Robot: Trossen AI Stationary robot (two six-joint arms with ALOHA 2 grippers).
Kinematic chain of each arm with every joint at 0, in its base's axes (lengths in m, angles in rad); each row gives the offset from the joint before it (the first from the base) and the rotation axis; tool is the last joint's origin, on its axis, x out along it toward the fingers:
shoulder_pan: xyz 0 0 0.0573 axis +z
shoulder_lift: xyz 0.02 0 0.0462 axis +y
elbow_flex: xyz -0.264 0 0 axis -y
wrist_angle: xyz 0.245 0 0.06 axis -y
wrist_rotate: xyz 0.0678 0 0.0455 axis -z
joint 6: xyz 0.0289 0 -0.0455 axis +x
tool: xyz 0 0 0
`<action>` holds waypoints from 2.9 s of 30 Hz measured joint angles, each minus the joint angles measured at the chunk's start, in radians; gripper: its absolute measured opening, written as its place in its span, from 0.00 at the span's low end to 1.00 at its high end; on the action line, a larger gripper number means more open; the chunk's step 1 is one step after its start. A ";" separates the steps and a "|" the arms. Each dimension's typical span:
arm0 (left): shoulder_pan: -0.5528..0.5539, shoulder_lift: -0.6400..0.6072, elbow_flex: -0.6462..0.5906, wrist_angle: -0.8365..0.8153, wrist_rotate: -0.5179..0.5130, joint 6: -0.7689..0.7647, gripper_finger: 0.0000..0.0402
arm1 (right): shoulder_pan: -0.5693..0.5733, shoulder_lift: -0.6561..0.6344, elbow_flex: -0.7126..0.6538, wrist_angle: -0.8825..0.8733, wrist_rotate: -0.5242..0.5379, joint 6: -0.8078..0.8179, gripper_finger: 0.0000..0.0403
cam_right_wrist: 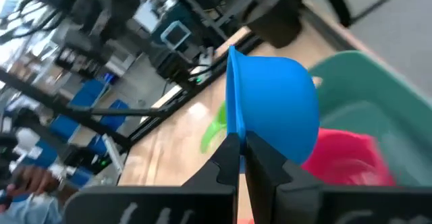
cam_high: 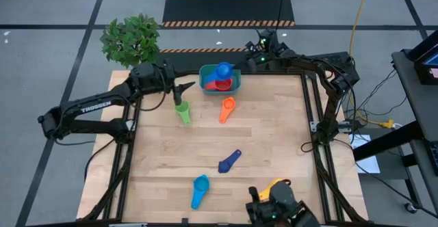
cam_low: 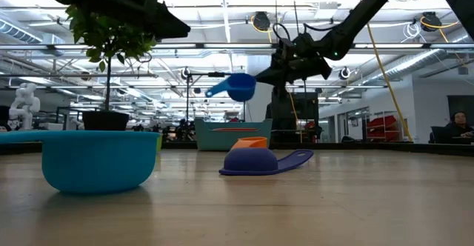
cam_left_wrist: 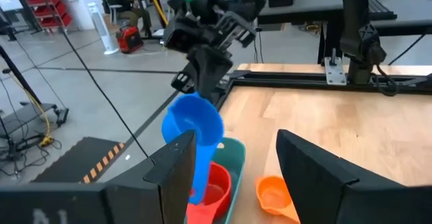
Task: Nest measuring cups in basket
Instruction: Stack the blue measuring cup on top of the red measuring cup in the blue bin
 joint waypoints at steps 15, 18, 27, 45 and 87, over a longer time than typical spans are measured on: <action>-0.018 -0.001 0.000 -0.013 0.000 -0.009 0.52 | 0.003 0.089 0.000 -0.029 0.003 0.005 0.00; -0.020 -0.001 0.000 -0.013 0.000 -0.001 0.52 | 0.003 0.088 0.000 -0.057 0.011 -0.015 0.00; -0.020 -0.001 0.000 -0.018 0.000 0.000 0.52 | 0.003 0.088 0.000 -0.117 0.081 -0.051 0.02; -0.020 -0.001 0.000 -0.020 0.001 0.001 0.52 | 0.009 0.088 0.000 -0.130 0.238 -0.096 0.20; 0.034 -0.001 0.000 -0.029 -0.124 0.044 0.52 | 0.374 0.318 0.570 -0.675 0.910 -0.804 0.72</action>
